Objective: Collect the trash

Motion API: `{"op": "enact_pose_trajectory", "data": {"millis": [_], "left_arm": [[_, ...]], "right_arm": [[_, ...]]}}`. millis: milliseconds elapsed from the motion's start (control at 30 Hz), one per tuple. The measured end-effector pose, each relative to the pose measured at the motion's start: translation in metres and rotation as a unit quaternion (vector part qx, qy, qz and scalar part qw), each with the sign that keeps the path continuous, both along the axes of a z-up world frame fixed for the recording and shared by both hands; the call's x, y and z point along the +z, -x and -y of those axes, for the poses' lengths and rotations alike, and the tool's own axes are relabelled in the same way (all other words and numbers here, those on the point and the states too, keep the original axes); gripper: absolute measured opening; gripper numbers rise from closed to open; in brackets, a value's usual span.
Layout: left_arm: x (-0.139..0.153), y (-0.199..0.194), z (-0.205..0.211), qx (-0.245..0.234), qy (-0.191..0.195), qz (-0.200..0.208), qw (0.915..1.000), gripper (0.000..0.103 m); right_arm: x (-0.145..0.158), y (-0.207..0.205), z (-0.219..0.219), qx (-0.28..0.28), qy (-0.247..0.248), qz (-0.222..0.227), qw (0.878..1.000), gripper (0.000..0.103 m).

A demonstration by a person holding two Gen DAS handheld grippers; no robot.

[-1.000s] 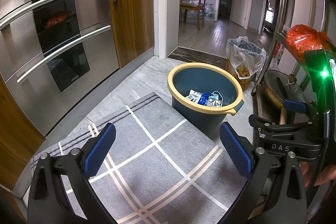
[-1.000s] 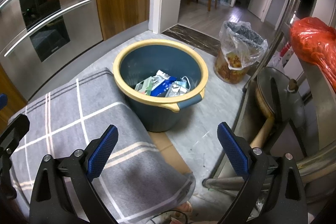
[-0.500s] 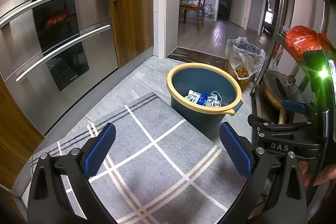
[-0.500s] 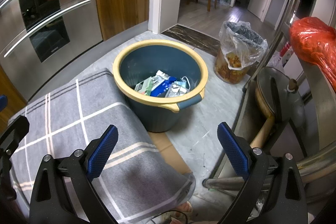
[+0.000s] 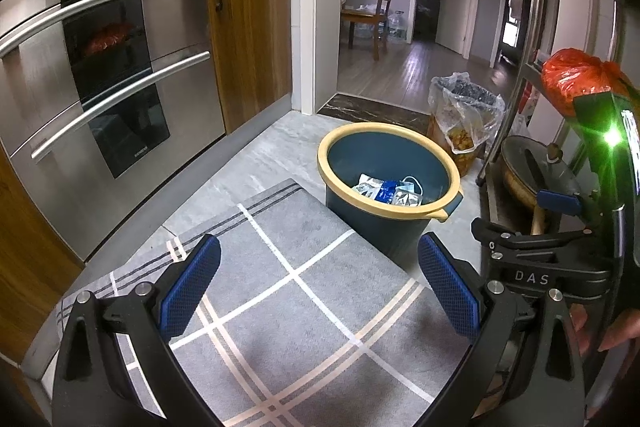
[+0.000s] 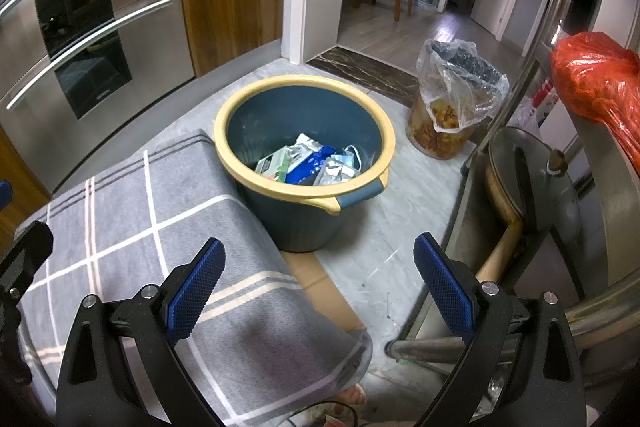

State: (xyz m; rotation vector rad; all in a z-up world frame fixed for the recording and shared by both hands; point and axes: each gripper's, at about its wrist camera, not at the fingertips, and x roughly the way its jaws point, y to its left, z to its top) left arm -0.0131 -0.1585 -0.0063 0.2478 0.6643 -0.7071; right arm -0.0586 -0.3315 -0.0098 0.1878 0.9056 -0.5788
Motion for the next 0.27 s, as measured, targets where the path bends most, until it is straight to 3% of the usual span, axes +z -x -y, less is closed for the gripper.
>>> {"op": "enact_pose_trajectory", "data": {"millis": [167,267], "left_arm": [[-0.006,-0.009,-0.005,0.029,-0.013,-0.015,0.9994,0.098],[-0.014,-0.026,-0.023,0.078,-0.015,-0.037,0.9962,0.098]], "right_arm": [[0.000,0.000,0.000,-0.005,-0.004,-0.001,1.000,0.095],[0.005,0.000,0.004,-0.028,-0.051,0.002,0.998,0.095]]}}
